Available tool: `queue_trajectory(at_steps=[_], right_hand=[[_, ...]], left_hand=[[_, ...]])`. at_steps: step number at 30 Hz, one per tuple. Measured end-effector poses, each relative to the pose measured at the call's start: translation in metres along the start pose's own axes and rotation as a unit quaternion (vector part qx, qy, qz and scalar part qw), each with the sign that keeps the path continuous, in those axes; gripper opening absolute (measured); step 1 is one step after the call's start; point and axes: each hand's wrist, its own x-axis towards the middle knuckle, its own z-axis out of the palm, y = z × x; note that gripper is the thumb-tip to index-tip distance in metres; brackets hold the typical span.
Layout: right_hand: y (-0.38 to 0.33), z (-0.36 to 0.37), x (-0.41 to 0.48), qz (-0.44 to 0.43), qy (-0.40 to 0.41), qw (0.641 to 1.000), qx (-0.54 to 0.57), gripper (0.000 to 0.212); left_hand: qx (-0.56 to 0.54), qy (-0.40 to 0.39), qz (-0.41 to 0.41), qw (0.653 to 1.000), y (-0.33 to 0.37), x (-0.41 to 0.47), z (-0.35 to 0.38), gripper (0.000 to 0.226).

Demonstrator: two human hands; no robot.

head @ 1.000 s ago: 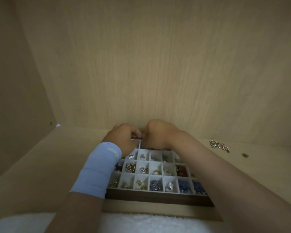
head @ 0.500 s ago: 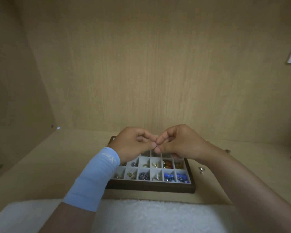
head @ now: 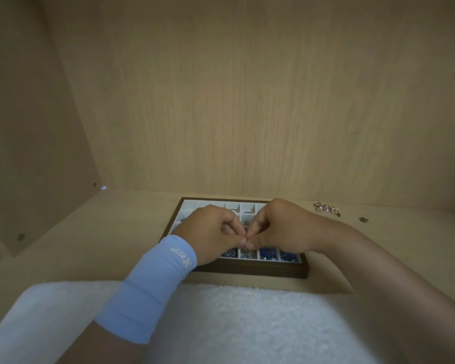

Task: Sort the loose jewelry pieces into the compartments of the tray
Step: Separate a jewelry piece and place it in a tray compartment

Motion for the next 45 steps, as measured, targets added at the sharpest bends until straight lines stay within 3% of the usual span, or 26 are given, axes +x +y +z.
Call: queue_trajectory(at_steps=[6,9,14,18,22,29,32,36,40,45], right_hand=[[-0.002,0.005,-0.001,0.018,0.014,0.993,-0.115,0.013],[-0.004,-0.003,-0.003,0.006,-0.012,0.994,-0.107,0.006],[0.002,-0.014,-0.003,-0.019,0.02,0.994,-0.102,0.01],[0.0,-0.004,-0.003,-0.034,-0.033,0.994,-0.103,0.008],[-0.001,-0.005,-0.003,-0.026,-0.06,0.991,-0.12,0.014],[0.004,-0.02,-0.005,-0.022,-0.031,0.994,-0.098,0.013],[0.01,-0.042,-0.013,-0.012,0.013,0.998,-0.061,0.013],[0.031,-0.07,-0.023,0.031,0.063,0.992,-0.106,0.017],[0.05,-0.082,-0.029,0.131,-0.004,0.98,-0.152,0.024],[0.069,-0.075,-0.029,0.159,-0.056,0.97,-0.175,0.021]], left_hand=[[0.034,-0.007,0.012,0.999,-0.005,-0.004,-0.003,0.004],[0.075,-0.022,0.041,0.996,-0.003,-0.005,-0.003,0.007],[0.136,-0.034,0.066,0.988,-0.001,-0.006,-0.002,0.014],[0.136,-0.003,0.054,0.989,-0.001,-0.009,-0.013,0.007],[0.15,-0.029,0.074,0.985,0.001,-0.012,-0.011,0.011],[0.192,-0.064,0.082,0.976,0.004,-0.012,-0.001,0.017],[0.161,-0.041,0.089,0.982,0.006,-0.012,0.001,0.013],[0.092,0.018,0.098,0.991,0.019,-0.005,0.006,0.012],[0.04,0.006,0.1,0.994,0.052,0.018,0.028,0.013],[0.132,-0.048,0.096,0.985,0.081,0.049,0.062,0.014]])
